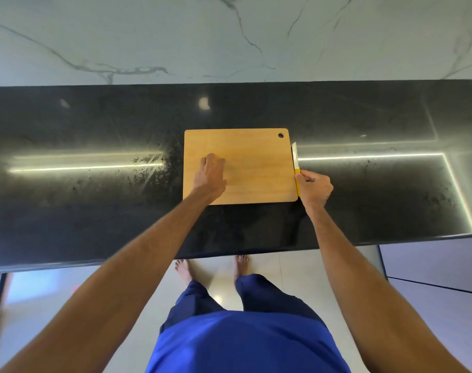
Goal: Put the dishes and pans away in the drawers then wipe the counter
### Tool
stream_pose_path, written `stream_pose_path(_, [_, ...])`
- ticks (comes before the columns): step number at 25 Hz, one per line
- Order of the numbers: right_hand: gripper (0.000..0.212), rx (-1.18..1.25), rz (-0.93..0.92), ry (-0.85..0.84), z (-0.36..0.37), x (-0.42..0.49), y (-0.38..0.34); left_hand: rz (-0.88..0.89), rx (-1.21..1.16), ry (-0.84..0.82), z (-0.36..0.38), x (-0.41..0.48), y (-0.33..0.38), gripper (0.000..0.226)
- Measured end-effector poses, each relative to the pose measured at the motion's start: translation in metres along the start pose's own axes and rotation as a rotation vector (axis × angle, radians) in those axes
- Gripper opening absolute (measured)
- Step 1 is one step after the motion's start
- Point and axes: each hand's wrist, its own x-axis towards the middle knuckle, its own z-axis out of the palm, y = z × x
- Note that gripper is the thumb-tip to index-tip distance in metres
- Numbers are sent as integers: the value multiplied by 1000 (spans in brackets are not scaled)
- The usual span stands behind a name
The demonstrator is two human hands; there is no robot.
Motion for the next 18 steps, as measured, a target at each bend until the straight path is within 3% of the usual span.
stream_pose_path(5, [19,-52,-167,45,-2,-17,-9,-3,39,-5,-3,-25,3,50])
stream_pose_path(9, [22,-50,-416,28,-4,-41,-44,23,107,84,-30,-49,10,46])
stream_pose_path(15, [25,12,-783,134,-40,-92,-145,235,27,354,-130,-91,30,47])
stream_pose_path(18, [27,71,-969,262,-75,-112,-211,412,28,614,-191,-112,45,51])
